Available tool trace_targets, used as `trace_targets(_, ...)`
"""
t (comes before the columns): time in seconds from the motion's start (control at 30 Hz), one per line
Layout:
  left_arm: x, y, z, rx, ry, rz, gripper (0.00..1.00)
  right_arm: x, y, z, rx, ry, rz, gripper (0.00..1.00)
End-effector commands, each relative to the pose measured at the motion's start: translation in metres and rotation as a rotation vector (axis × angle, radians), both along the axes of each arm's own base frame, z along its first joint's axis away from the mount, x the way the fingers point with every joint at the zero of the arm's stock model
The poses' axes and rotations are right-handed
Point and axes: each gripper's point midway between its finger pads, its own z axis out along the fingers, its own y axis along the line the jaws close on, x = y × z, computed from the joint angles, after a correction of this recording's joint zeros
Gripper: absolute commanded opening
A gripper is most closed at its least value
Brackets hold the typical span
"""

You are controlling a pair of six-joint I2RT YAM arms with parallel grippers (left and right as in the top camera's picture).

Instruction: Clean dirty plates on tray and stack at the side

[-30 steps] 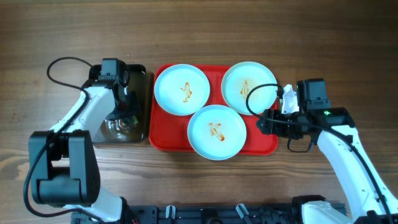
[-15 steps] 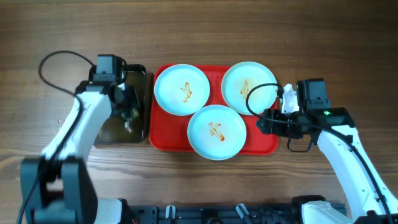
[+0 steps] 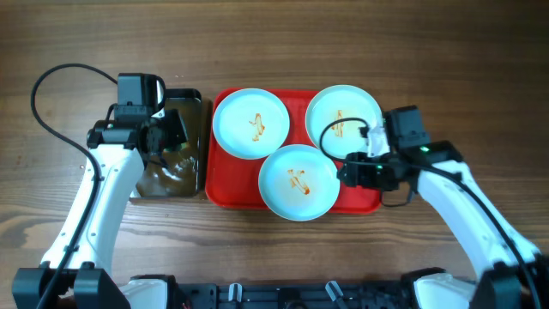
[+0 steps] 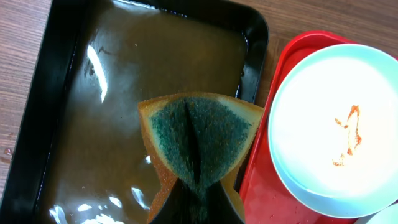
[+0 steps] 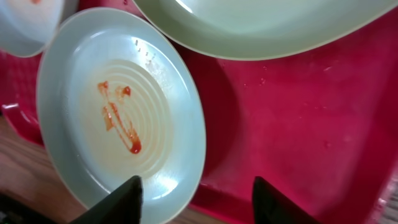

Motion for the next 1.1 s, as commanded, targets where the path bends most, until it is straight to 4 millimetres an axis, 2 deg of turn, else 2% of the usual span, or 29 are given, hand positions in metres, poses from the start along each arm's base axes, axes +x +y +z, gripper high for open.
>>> trace_targets(0.0,0.003,-0.004,0.011,-0.010,-0.028,-0.013,0.04,-0.007,0.011,-0.029,-0.025,0.102,-0.018,0.50)
trace_targets(0.1,0.002,-0.004,0.010,-0.007,-0.023,-0.012,0.04,-0.008,0.017,-0.049,-0.039,0.157,-0.025,0.31)
trace_targets(0.17,0.002,0.002,0.009,0.021,-0.021,0.003,0.04,-0.006,0.020,-0.055,-0.038,0.164,-0.033,0.27)
trace_targets(0.2,0.002,0.006,0.010,0.045,-0.022,0.016,0.04,-0.003,0.021,-0.056,-0.035,0.154,-0.031,0.21)
trace_targets(0.4,0.019,0.009,0.020,0.059,-0.101,0.028,0.04,0.015,0.032,-0.052,0.007,0.098,-0.082,0.07)
trace_targets(0.5,0.034,0.009,0.030,0.055,-0.176,0.030,0.04,0.014,0.037,-0.052,0.003,0.090,-0.065,0.06)
trace_targets(0.63,0.044,0.008,0.045,0.051,-0.249,0.032,0.04,0.013,0.037,-0.053,-0.018,0.086,-0.066,0.05)
trace_targets(0.77,0.045,0.009,0.079,0.049,-0.360,0.038,0.04,0.014,0.037,-0.053,-0.016,0.081,-0.066,0.04)
trace_targets(0.97,0.039,0.009,0.108,0.044,-0.442,0.041,0.04,0.015,0.038,-0.053,-0.016,0.079,-0.066,0.04)
trace_targets(1.07,0.040,0.009,0.128,0.039,-0.516,0.043,0.04,0.015,0.038,-0.053,-0.015,0.079,-0.066,0.04)
